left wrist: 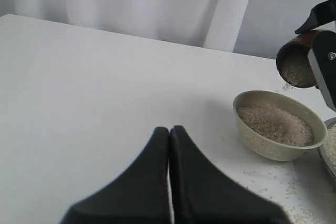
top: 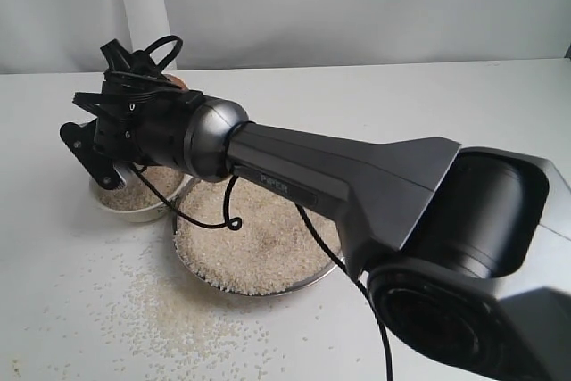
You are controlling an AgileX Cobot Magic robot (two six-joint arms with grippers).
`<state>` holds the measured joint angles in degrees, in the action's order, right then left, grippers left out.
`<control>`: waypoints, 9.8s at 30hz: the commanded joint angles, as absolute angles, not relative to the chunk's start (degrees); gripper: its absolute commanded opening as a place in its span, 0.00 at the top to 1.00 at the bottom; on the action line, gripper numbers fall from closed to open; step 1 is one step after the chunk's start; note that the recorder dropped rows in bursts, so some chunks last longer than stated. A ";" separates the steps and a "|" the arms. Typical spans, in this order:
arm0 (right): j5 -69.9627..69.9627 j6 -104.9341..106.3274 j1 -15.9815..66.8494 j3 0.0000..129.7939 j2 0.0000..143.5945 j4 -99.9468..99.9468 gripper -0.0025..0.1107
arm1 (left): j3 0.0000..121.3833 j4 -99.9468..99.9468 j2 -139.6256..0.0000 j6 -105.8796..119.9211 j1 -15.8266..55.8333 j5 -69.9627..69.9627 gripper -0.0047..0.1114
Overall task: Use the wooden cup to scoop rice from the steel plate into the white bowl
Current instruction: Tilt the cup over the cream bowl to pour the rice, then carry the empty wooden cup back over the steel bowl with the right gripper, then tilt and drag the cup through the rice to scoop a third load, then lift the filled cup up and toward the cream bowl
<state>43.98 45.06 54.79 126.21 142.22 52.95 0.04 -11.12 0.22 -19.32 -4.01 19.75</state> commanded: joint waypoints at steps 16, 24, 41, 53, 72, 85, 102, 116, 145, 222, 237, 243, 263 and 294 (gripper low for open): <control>41.17 61.70 55.42 126.61 141.75 57.83 0.98 | 0.00 -11.27 0.00 -19.45 -3.75 19.36 0.96; 40.92 68.82 55.94 126.61 141.75 58.11 0.98 | 0.00 -11.27 0.00 -19.45 -3.75 19.36 0.96; 39.63 78.39 56.83 126.61 141.75 57.87 0.98 | 0.00 -11.27 0.00 -19.45 -3.75 19.36 0.96; 39.41 82.67 57.41 126.61 141.75 57.87 0.98 | 0.00 -11.27 0.00 -19.45 -3.75 19.36 0.96; 45.21 58.68 57.41 126.61 141.75 55.63 0.98 | 0.00 -11.27 0.00 -19.45 -3.75 19.36 0.96; 45.45 4.32 57.19 126.61 141.39 52.80 0.98 | 0.00 -11.27 0.00 -19.45 -3.75 19.36 0.96; 52.90 -13.06 57.19 125.75 135.41 48.22 0.98 | 0.00 -11.27 0.00 -19.45 -3.75 19.36 0.96; 52.08 -13.64 49.20 90.23 115.24 51.20 0.98 | 0.00 -11.27 0.00 -19.45 -3.75 19.36 0.96; 37.57 12.42 45.83 86.79 128.42 75.34 0.98 | 0.00 -11.27 0.00 -19.45 -3.75 19.36 0.96; 38.58 33.86 51.17 86.79 125.42 34.23 0.98 | 0.00 -11.27 0.00 -19.45 -3.75 19.36 0.96; 35.43 37.55 47.23 86.79 125.42 14.84 0.98 | 0.00 -11.27 0.00 -19.45 -3.75 19.36 0.96; 31.63 37.55 46.24 86.79 125.42 8.16 0.98 | 0.00 -11.27 0.00 -19.45 -3.75 19.36 0.96; 28.97 37.55 42.78 86.45 123.98 3.30 0.98 | 0.00 -11.27 0.00 -19.45 -3.75 19.36 0.96; 21.45 37.34 40.57 79.82 111.51 1.62 0.98 | 0.00 -11.27 0.00 -19.45 -3.75 19.36 0.96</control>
<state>14.66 37.26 40.38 74.21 112.08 -3.35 0.04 -11.12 0.22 -19.32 -4.01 19.75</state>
